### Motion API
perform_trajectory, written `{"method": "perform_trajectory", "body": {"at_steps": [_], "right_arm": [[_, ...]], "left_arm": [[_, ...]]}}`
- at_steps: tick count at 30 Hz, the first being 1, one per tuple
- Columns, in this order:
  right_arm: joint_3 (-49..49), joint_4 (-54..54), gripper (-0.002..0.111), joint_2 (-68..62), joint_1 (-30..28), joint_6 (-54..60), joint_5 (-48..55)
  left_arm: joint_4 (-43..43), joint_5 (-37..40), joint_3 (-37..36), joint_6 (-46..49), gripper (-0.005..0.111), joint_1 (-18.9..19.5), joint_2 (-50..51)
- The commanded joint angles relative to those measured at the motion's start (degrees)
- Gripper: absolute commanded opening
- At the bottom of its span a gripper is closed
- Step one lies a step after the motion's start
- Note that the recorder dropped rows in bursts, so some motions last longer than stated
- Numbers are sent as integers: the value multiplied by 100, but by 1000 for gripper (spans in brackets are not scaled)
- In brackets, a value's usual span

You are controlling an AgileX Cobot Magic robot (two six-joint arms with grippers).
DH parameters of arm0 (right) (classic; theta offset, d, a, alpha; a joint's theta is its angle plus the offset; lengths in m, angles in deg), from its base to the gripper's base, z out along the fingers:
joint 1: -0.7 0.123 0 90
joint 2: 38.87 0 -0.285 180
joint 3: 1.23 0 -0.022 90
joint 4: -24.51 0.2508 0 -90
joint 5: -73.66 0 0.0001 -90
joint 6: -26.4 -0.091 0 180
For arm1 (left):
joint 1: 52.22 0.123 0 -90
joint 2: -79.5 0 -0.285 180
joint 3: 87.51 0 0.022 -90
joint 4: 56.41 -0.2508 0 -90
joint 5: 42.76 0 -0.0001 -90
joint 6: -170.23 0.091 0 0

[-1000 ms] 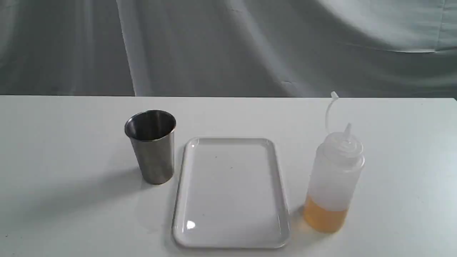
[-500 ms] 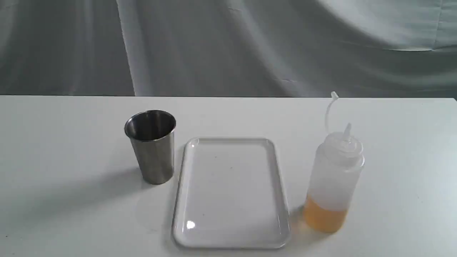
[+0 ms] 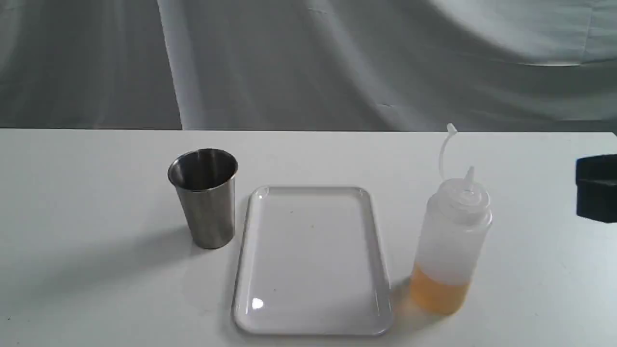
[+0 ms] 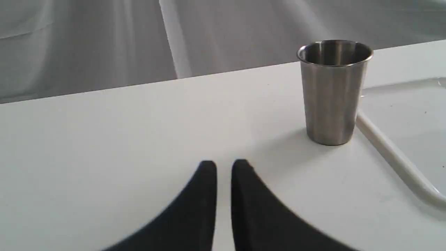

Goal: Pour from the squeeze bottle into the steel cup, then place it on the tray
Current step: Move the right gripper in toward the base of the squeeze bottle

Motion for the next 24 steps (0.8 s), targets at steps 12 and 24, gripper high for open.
{"method": "perform_trajectory", "body": {"at_steps": [12,24], "right_arm": [[1189,94,0,-892,883,-7,-2352],[2502,1405,0,-892,930,1784,-3475]], "left_arm": [[-3,-37,-25,-10,8,-18,-28],[-3,-37,-25,-10,8,-18,-28]]}}
